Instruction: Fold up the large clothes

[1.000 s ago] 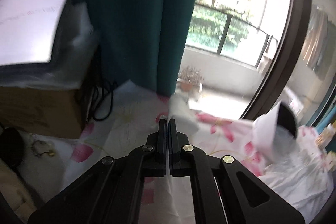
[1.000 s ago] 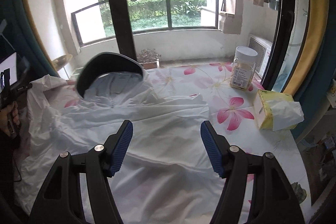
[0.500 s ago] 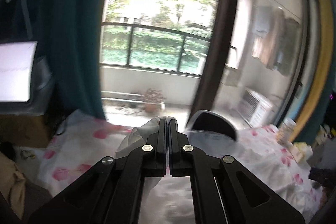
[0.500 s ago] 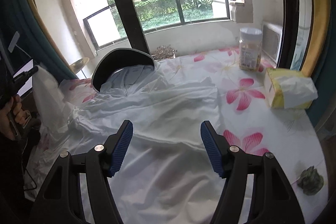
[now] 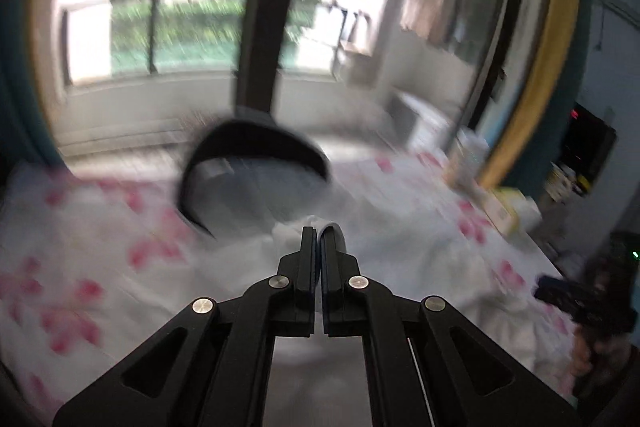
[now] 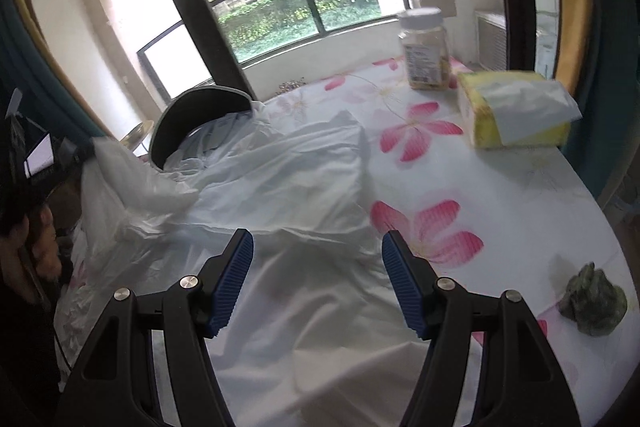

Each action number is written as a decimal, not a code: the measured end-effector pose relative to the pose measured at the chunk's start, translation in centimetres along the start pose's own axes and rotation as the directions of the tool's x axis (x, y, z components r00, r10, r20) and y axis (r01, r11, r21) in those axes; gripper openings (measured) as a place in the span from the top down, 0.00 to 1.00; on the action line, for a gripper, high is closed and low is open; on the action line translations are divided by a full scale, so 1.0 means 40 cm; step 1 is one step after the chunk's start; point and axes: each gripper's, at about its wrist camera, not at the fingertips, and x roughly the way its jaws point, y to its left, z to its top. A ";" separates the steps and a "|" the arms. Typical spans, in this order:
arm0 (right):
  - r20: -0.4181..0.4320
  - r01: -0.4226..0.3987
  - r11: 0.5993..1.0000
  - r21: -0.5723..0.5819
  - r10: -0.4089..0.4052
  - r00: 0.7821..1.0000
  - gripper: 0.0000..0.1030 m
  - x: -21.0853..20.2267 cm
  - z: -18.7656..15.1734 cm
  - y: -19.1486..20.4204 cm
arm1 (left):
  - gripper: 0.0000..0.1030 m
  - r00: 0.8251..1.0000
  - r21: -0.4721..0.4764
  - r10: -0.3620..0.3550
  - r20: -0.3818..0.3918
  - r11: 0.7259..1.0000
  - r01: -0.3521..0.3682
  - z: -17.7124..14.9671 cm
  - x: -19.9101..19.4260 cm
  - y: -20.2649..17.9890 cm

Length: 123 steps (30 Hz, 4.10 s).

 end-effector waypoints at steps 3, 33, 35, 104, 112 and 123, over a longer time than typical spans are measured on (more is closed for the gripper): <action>-0.013 0.004 1.000 0.016 -0.004 1.000 0.35 0.016 -0.008 -0.009 | 0.91 0.991 0.006 -0.053 -0.122 0.999 0.054 -0.068 0.054 -0.023; -0.315 -0.286 0.921 -0.263 0.198 0.928 0.62 0.473 0.116 0.391 | 0.47 0.980 -0.202 0.050 -0.192 0.975 -0.089 -0.172 -0.010 0.432; -0.343 -0.308 0.915 -0.260 0.211 0.915 0.89 0.488 0.102 0.400 | 0.47 0.979 -0.197 0.053 -0.199 0.976 -0.093 -0.179 -0.002 0.433; -0.146 0.077 0.925 -0.372 -0.140 0.979 0.98 0.229 0.074 0.036 | 0.92 0.931 -0.104 0.262 -0.254 0.950 -0.296 -0.152 0.060 0.434; -0.131 0.114 0.941 -0.320 -0.164 0.978 0.45 0.187 0.080 0.025 | 0.91 0.930 -0.124 0.250 -0.269 0.949 -0.291 -0.134 0.061 0.438; -0.120 0.132 0.957 -0.257 -0.167 0.979 0.41 0.276 0.126 0.036 | 0.99 0.899 -0.117 0.366 -0.242 0.908 -0.402 -0.135 0.070 0.502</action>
